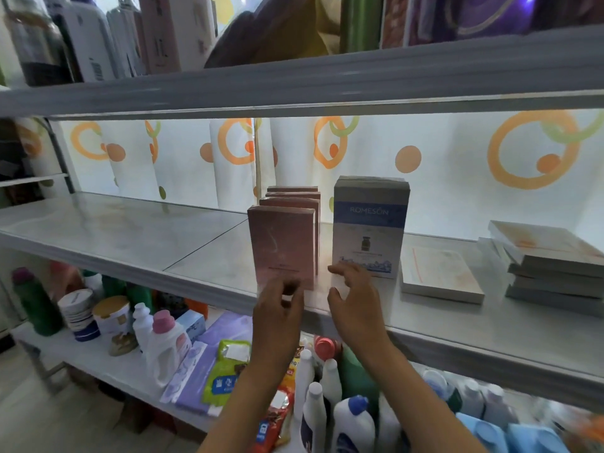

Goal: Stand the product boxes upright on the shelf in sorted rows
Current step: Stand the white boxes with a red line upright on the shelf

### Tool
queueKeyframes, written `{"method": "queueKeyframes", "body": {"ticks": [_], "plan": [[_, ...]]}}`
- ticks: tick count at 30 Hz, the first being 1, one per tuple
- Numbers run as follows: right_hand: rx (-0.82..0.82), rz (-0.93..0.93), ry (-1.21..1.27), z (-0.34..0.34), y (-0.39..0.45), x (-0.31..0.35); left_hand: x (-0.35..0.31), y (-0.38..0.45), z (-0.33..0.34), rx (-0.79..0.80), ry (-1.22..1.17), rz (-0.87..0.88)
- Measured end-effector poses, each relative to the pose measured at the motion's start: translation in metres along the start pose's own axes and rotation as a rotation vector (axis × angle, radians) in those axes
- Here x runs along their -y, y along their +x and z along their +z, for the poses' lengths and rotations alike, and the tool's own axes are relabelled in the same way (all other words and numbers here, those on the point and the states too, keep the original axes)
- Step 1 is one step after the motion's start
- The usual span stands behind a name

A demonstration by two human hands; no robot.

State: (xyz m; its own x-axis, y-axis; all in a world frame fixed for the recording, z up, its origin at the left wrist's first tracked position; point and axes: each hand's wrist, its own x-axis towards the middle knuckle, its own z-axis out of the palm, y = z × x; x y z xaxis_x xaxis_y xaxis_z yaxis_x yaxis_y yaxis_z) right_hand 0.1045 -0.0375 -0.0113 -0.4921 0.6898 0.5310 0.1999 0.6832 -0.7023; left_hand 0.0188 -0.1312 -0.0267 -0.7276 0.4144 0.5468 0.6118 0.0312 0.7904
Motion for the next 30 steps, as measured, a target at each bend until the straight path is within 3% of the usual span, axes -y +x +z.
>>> {"method": "queueKeyframes", "body": {"ticks": [5, 11, 17, 22, 25, 28, 30], "plan": [[-0.126, -0.125, -0.271, -0.065, -0.005, -0.037, -0.031, -0.007, 0.042, 0.128, 0.014, 0.158], [-0.203, -0.162, -0.436, -0.140, -0.003, -0.082, -0.084, -0.013, 0.106, 0.276, -0.058, 0.193], [-0.516, -0.195, -0.463, -0.215, 0.006, -0.115, -0.133, -0.019, 0.173, 0.391, -0.177, 0.265], [-0.762, -0.039, -0.405, -0.264, 0.026, -0.143, -0.163, -0.014, 0.230, 0.410, -0.294, 0.128], [-0.718, 0.250, -0.198, -0.281, 0.041, -0.155, -0.183, -0.003, 0.251, 0.419, -0.400, -0.045], [-0.485, 0.535, 0.097, -0.300, 0.053, -0.171, -0.185, 0.010, 0.279, 0.624, -0.457, -0.252], [-0.358, 0.603, 0.153, -0.311, 0.056, -0.183, -0.182, 0.009, 0.295, 0.752, -0.498, -0.358]]}}
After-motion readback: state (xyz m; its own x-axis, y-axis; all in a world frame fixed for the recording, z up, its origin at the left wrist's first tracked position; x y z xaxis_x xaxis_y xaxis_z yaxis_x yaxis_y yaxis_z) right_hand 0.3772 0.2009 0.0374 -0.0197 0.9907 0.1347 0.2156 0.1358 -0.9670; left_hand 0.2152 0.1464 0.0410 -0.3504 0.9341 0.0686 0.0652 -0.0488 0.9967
